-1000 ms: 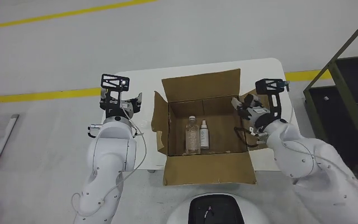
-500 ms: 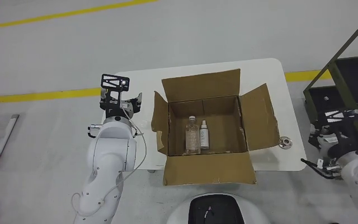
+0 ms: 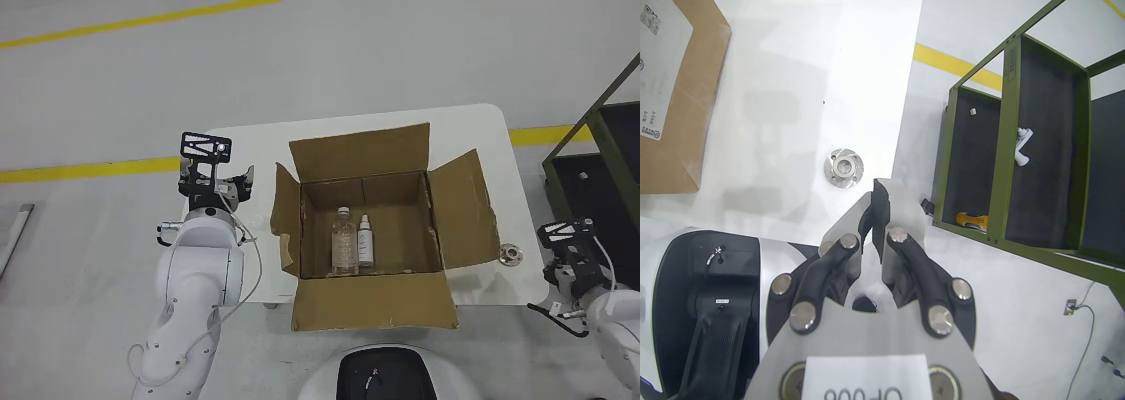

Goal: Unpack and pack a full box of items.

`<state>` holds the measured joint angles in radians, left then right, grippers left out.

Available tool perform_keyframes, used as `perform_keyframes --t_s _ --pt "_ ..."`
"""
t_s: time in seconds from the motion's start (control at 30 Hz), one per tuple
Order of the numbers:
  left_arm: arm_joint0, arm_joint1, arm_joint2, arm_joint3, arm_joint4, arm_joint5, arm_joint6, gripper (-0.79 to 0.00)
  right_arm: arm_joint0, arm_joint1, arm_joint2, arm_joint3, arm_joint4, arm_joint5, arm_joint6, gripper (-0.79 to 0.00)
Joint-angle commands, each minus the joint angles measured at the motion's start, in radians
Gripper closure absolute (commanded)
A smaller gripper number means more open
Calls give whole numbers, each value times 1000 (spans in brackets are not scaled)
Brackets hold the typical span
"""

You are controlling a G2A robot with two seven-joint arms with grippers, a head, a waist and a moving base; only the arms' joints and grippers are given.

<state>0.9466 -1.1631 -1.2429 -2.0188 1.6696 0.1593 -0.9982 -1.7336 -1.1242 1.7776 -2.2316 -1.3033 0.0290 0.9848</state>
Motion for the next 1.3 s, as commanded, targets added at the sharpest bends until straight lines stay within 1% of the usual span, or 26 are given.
perform_keyframes --t_s 0.0,0.13,0.23,0.43,0.53,0.57,0.6,0.67,0.7,0.73,0.77,0.9,1.13,1.27 --pt "0 0 0 0 0 0 0 -785 0 0 0 0 0 0 0 0" --pt "0 0 0 0 0 0 0 -785 0 0 -1 3 1 0 -6 0" --pt "0 0 0 0 0 0 0 -785 13 -2 -18 51 -3 -3 -38 0" --pt "0 0 0 0 0 0 0 -785 147 1 -51 160 -4 -41 -2 0" --pt "0 0 0 0 0 0 0 -785 221 4 -73 209 16 -94 37 0" --pt "0 0 0 0 0 0 0 -785 244 5 -83 232 12 -107 54 -52" --pt "0 0 0 0 0 0 0 -785 270 6 -97 253 16 -127 74 -185" --pt "0 0 0 0 0 0 0 -785 319 6 -116 298 30 -141 91 -185" --pt "0 0 0 0 0 0 0 -785 340 7 -129 321 32 -162 117 -200" --pt "0 0 0 0 0 0 0 -785 362 9 -144 339 17 -190 139 -231" --pt "0 0 0 0 0 0 0 -785 381 9 -157 357 14 -202 145 -280" --pt "0 0 0 0 0 0 0 -785 429 9 -196 414 24 -234 167 -369" --pt "0 0 0 0 0 0 0 -785 475 8 -245 479 5 -226 215 -342" --pt "0 0 0 0 0 0 0 -785 484 9 -252 499 -3 -216 246 -323"
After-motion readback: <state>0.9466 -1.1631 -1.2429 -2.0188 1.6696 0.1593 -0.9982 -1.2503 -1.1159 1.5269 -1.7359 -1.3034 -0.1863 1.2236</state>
